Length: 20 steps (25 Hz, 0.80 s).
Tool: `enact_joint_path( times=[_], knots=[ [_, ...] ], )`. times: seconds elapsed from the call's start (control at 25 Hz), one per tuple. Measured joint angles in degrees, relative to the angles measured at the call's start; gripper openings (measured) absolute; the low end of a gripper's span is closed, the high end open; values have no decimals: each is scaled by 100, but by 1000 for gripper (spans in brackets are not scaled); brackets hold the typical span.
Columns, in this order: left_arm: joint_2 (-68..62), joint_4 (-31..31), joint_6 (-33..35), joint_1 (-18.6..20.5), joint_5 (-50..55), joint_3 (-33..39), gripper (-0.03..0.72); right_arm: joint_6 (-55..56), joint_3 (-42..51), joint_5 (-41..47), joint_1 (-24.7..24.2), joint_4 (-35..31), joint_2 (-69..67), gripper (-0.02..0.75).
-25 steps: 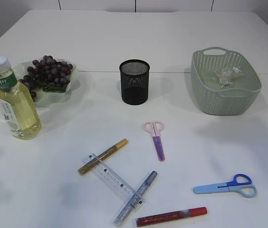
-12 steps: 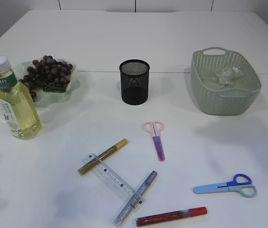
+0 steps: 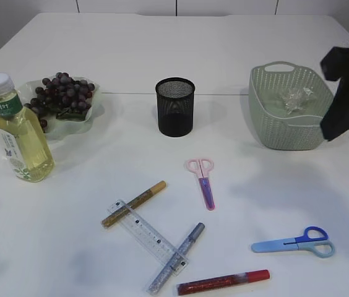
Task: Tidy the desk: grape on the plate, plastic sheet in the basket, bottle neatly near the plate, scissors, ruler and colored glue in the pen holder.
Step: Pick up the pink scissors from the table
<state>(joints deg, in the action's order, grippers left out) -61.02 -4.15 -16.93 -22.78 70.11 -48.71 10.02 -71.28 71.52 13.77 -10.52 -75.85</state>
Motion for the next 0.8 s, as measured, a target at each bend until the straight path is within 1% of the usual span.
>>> enact_joint_path(
  times=[0.12, 0.4, 0.52, 0.68, 0.8],
  knots=[
    [0, -13, 36, 0, 0, 0, 401, 379, 0, 0, 338, 189, -256, 313],
    [0, -24, 108, 0, 0, 0, 401, 800, -80, -22, 595, 299, -1098, 312],
    [0, -24, 161, 0, 4, 0, 398, 940, -384, -22, 754, 322, -1504, 312],
    [0, -24, 212, 0, 4, 0, 389, 1070, -1027, -47, 1037, 386, -2145, 313],
    [0, -24, 225, 0, 4, 0, 386, 1083, -1412, -82, 1131, 316, -2474, 313]
  ],
)
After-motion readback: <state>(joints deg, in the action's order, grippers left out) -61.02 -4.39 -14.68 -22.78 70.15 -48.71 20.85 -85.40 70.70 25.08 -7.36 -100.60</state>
